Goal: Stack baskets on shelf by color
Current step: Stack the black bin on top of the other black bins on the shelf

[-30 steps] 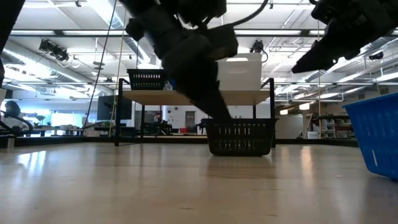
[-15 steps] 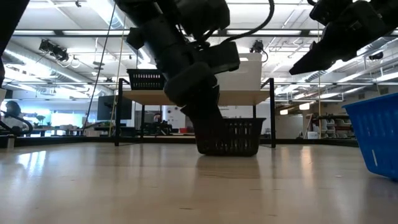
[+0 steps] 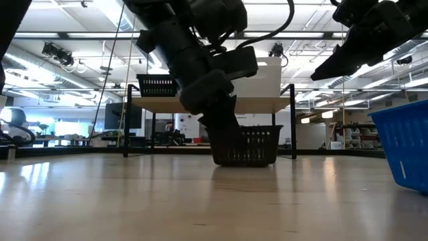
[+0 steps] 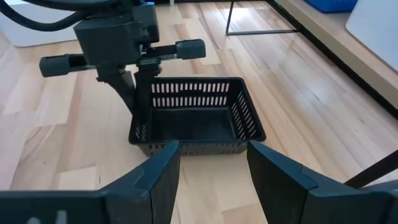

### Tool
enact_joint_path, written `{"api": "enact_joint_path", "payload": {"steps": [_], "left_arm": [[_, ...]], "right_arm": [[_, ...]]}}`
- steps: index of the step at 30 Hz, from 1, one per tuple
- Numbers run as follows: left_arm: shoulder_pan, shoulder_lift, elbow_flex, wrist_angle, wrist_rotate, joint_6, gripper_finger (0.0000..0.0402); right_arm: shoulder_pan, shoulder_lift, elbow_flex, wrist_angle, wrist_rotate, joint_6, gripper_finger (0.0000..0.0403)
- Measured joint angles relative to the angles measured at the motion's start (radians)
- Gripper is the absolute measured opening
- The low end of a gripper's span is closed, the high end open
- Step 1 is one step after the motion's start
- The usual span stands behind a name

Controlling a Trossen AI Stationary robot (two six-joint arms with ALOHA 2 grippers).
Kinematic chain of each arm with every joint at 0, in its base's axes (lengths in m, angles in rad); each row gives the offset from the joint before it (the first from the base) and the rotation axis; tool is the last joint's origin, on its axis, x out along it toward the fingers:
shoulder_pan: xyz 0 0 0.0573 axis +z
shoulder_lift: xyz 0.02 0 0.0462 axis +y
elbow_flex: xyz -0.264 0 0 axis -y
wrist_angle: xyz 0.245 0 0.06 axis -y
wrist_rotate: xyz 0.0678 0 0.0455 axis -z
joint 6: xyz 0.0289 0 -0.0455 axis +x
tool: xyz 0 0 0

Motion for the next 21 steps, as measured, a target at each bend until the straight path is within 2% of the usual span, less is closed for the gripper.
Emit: {"api": "enact_joint_path", "payload": {"steps": [8,13,21], "left_arm": [[0.0,-0.097,0.0,-0.046,-0.055,-0.006,0.0006],[0.0,-0.228,0.0,-0.131,-0.13,0.001,0.0004],[0.0,-0.451,0.0,-0.225,-0.167,0.011,0.0004]], "right_arm": [[0.0,0.0,0.0,0.012,0.0,0.0,0.0195],[0.0,0.0,0.0,0.034,0.0,-0.001,0.0195],[0.0,0.0,0.0,0.042,-0.001,-0.002,0.0195]]}}
